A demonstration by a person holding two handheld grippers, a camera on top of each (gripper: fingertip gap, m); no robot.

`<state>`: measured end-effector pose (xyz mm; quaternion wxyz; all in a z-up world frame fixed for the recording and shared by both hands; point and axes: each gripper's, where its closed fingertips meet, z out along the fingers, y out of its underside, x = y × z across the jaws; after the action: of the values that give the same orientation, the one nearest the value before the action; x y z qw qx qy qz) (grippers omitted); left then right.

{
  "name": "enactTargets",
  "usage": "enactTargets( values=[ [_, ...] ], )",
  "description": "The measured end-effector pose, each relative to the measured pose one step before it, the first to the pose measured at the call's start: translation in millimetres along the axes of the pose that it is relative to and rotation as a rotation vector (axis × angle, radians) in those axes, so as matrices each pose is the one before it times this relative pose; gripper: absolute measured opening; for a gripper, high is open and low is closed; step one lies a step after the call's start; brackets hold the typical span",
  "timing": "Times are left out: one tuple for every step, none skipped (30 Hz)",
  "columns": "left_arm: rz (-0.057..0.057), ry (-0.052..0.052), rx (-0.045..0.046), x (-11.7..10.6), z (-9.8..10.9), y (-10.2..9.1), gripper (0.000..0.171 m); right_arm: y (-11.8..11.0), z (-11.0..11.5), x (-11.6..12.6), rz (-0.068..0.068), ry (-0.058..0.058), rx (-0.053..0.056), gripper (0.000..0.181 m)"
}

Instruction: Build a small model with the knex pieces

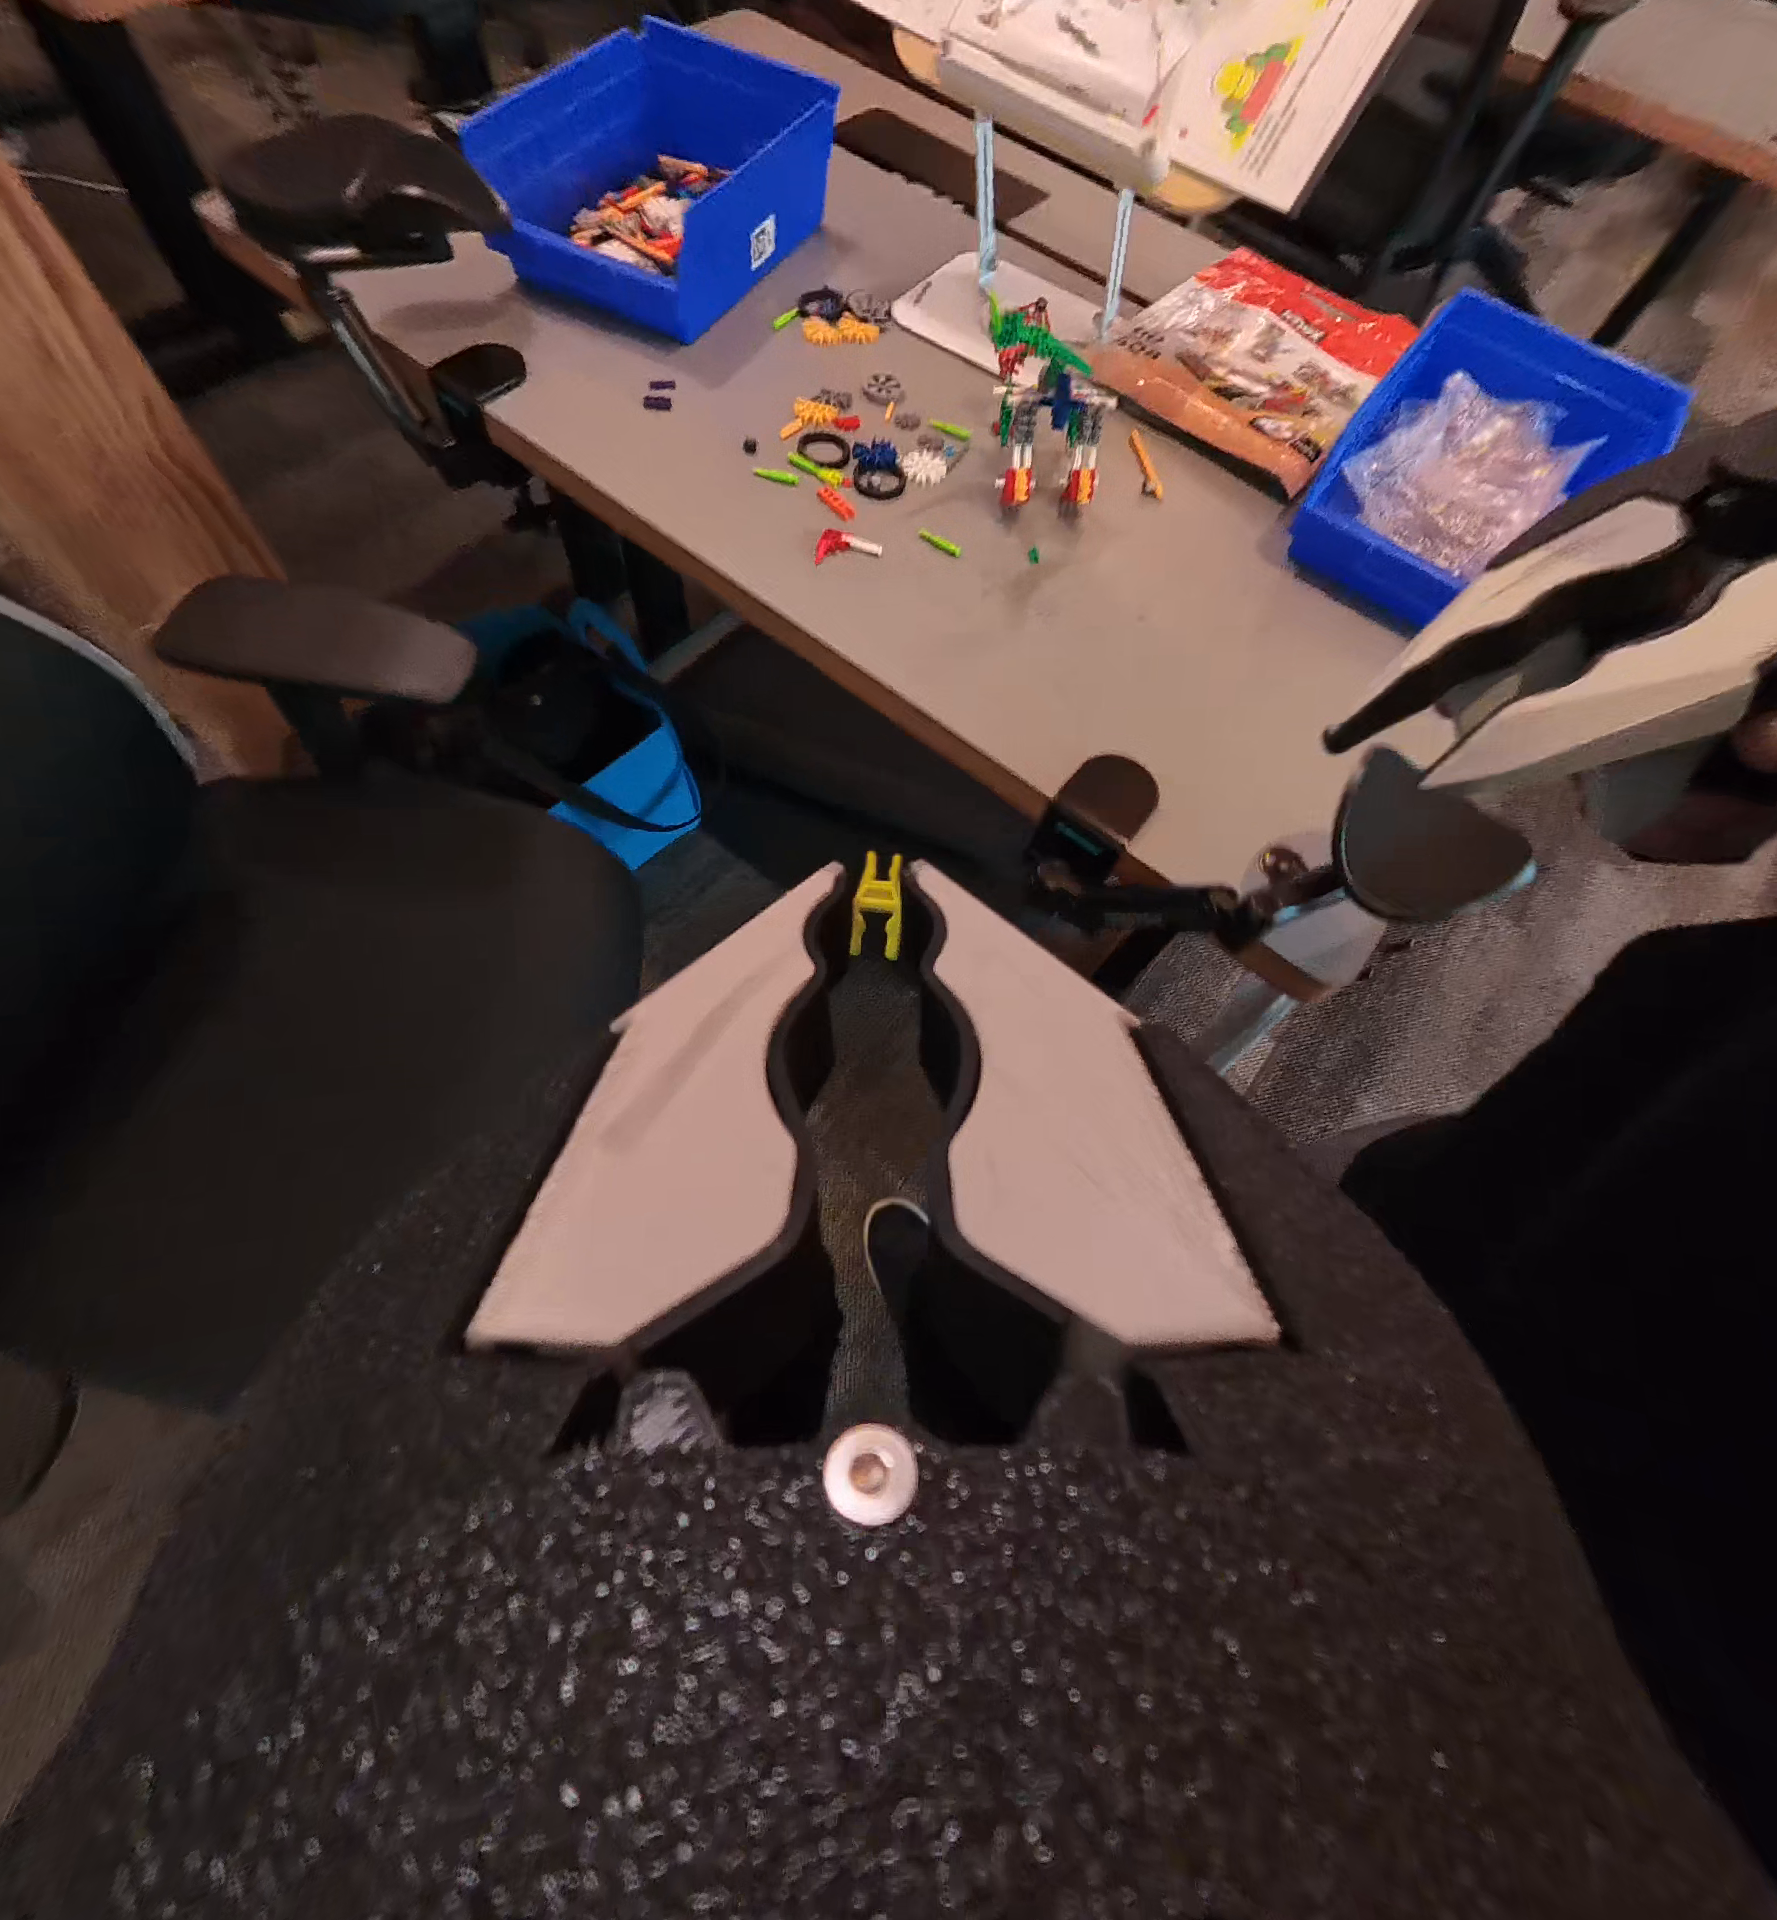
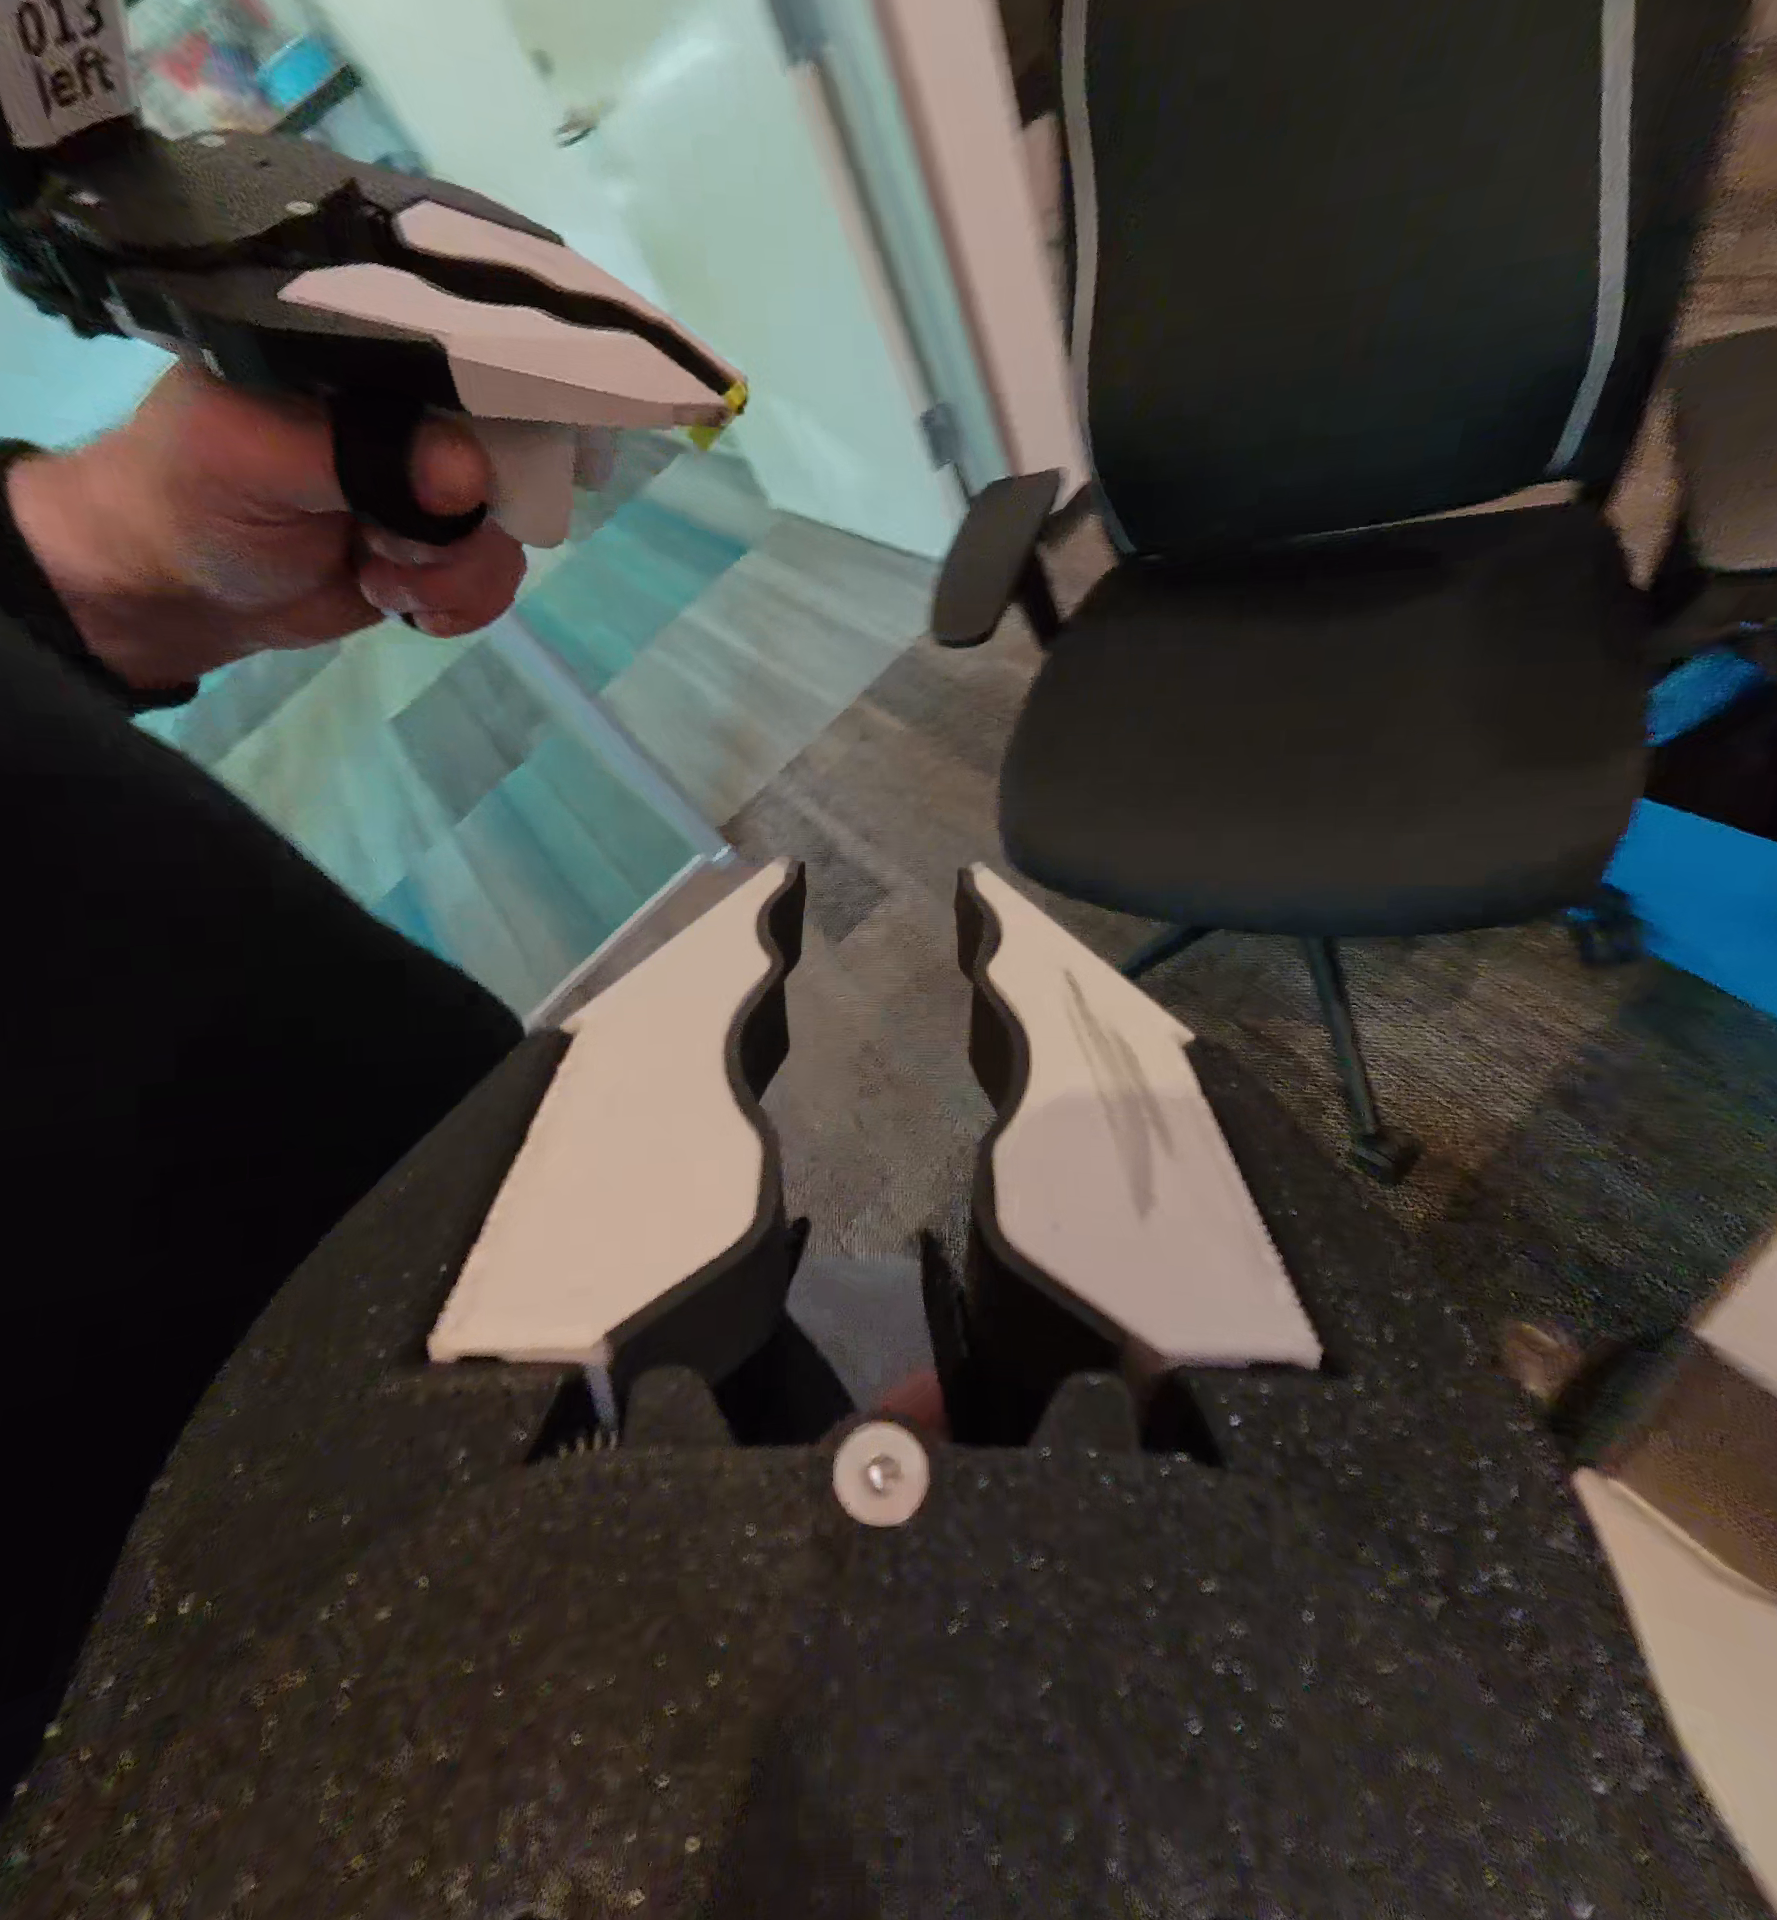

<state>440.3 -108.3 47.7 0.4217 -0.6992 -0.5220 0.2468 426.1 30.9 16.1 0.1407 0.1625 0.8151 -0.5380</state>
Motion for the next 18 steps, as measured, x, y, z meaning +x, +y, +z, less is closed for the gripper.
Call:
enactTargets(
  values=[
    [0.0089,0.0348,0.00250,-11.24,20.75,-16.10,0.006,-13.52,1.34,17.00,0.0212,0.0181,0.0254,0.028],
    [0.0309,0.0329,0.00079,-10.47,22.08,-15.93,0.006,-13.19,-0.94,14.37,0.0026,0.0130,0.0287,0.028],
    [0.0326,0.0309,-0.00479,-10.88,24.09,-13.82,0.007,-8.18,-1.65,16.80,-0.0049,0.0328,0.0056,0.028],
    [0.0227,0.0369,-0.00033,-9.89,25.28,-13.01,0.007,-5.78,-2.83,17.74,-0.0057,0.0442,-0.0021,0.028],
    [0.0248,0.0357,0.00419,-9.26,25.72,-12.45,0.007,-6.50,-4.06,16.69,-0.0001,0.0464,0.0092,0.028],
    [0.0344,0.0307,-0.00506,-9.85,26.56,-9.68,0.007,-7.40,-4.91,15.33,0.0132,0.0451,0.0208,0.028],
    [0.0446,0.0203,-0.02005,-11.65,26.64,-6.05,0.007,-7.29,-5.08,14.53,0.0245,0.0471,0.0258,0.028],
    [0.0644,-0.0038,-0.02126,-15.29,24.94,-5.48,0.007,-6.25,-4.83,13.59,0.0244,0.0506,0.0254,0.028],
    [0.0571,0.0066,-0.01700,-14.39,23.47,-4.92,0.007,-5.10,-3.82,12.08,0.0205,0.0499,0.0221,0.028],
    [0.0284,0.0307,-0.01099,-12.39,22.88,-4.06,0.007,-4.20,-2.68,10.27,0.0194,0.0444,0.0200,0.028],
    [0.0171,0.0185,-0.01161,-14.87,22.61,-2.37,0.007,-3.16,-1.53,8.54,0.0205,0.0383,0.0186,0.028],
    [0.0301,0.0020,-0.01922,-16.26,22.81,-0.97,0.007,-1.57,-0.54,7.41,0.0204,0.0345,0.0129,0.028],
    [0.0371,0.0139,-0.02426,-13.15,23.57,-0.19,0.007,-0.06,0.23,7.08,0.0194,0.0347,0.0072,0.028],
    [0.0297,0.0149,-0.02161,-12.47,24.13,-0.36,0.007,1.05,0.95,7.41,0.0188,0.0365,0.0024,0.028],
    [0.0161,0.0145,-0.00707,-12.22,23.89,-2.32,0.007,1.36,2.02,7.93,0.0181,0.0373,-0.0011,0.028],
    [0.0089,0.0168,-0.00429,-11.68,24.10,-2.49,0.007,1.02,3.10,8.01,0.0138,0.0368,-0.0014,0.028],
    [0.0122,0.0063,-0.00384,-12.91,24.29,-2.24,0.007,0.75,4.91,9.51,0.0105,0.0422,-0.0010,0.028],
    [0.0149,0.0071,0.00348,-12.24,24.28,-2.45,0.007,1.04,7.31,11.24,0.0132,0.0504,-0.0036,0.028]
  ],
)
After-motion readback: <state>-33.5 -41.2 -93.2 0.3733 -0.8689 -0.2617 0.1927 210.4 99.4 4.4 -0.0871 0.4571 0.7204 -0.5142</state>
